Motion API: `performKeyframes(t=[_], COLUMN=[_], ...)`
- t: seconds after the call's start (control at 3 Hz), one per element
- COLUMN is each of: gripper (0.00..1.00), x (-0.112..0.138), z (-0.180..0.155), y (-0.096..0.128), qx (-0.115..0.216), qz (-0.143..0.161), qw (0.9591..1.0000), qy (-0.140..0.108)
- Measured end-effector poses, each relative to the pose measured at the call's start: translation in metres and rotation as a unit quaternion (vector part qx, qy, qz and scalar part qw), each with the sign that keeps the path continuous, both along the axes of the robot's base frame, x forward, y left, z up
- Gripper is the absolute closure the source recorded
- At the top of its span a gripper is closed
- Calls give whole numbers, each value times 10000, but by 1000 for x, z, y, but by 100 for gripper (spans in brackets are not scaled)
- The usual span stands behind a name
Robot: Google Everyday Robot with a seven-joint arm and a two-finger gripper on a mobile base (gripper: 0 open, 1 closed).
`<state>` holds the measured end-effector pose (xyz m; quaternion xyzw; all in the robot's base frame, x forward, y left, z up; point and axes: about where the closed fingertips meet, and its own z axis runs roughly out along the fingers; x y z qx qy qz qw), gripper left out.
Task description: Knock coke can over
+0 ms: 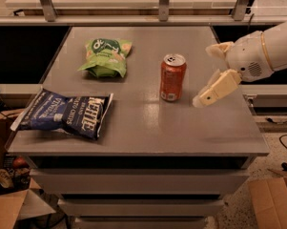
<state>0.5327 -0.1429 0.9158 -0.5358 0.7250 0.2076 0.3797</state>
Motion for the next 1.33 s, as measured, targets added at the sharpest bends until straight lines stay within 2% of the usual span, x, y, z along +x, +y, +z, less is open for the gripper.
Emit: performKeyframes(t=[0.33,0.67,1.0,1.33], gripper=[0,0,16,39], x=[19,30,35,35], z=[-8,-11,-15,-19], y=[21,46,66,80], qx=[712,1197,1435,1616], qz=[43,189,357,480], qw=[9974,9924,9888,9855], qy=[-118,-199,-197,-173])
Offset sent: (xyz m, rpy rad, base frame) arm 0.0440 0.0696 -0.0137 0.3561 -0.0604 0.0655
